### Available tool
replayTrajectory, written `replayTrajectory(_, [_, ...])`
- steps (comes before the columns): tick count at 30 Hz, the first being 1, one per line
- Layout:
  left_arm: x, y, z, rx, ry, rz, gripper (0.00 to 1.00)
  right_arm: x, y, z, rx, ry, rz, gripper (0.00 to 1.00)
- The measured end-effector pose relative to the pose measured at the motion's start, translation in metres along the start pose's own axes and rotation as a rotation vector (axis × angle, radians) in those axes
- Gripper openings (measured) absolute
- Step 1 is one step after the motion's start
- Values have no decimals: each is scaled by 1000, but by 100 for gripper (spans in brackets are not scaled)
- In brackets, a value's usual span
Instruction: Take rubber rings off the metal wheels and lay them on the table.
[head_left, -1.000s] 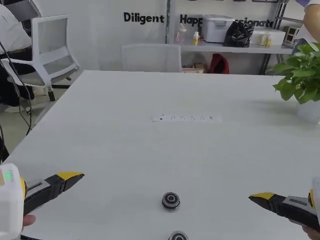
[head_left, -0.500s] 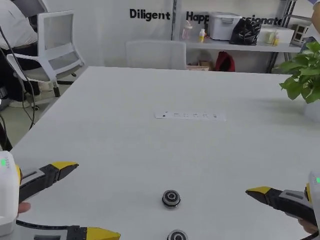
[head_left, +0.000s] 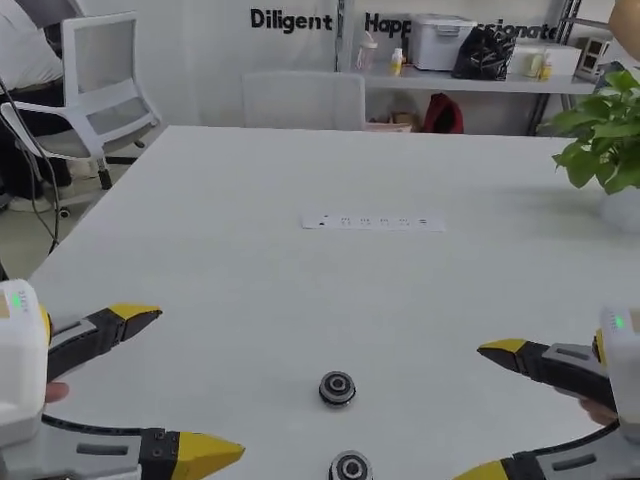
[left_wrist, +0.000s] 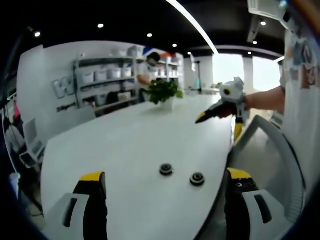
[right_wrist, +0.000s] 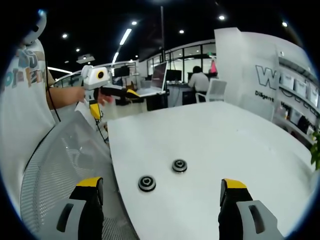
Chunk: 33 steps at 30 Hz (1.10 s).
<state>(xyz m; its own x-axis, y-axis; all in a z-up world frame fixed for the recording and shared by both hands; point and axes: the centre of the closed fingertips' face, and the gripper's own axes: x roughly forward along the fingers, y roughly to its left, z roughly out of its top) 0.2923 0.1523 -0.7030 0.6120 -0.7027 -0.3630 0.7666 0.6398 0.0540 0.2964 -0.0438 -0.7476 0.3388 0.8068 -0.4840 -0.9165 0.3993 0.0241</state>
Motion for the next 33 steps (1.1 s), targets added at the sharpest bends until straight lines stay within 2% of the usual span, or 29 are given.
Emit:
replayTrajectory(8, [12, -4, 2, 20, 0, -32, 100, 6, 2, 0, -22, -1, 14, 95])
replayTrajectory(15, [27, -15, -4, 27, 21, -78, 100, 14, 9, -6, -24, 3, 44, 93])
replayTrajectory(20, [36, -18, -6, 35, 28, -103, 100, 19, 11, -9, -44, 11, 68, 91])
replayTrajectory(33, [58, -32, -12, 69, 58, -185, 91, 39, 20, -12, -112, 29, 143, 80])
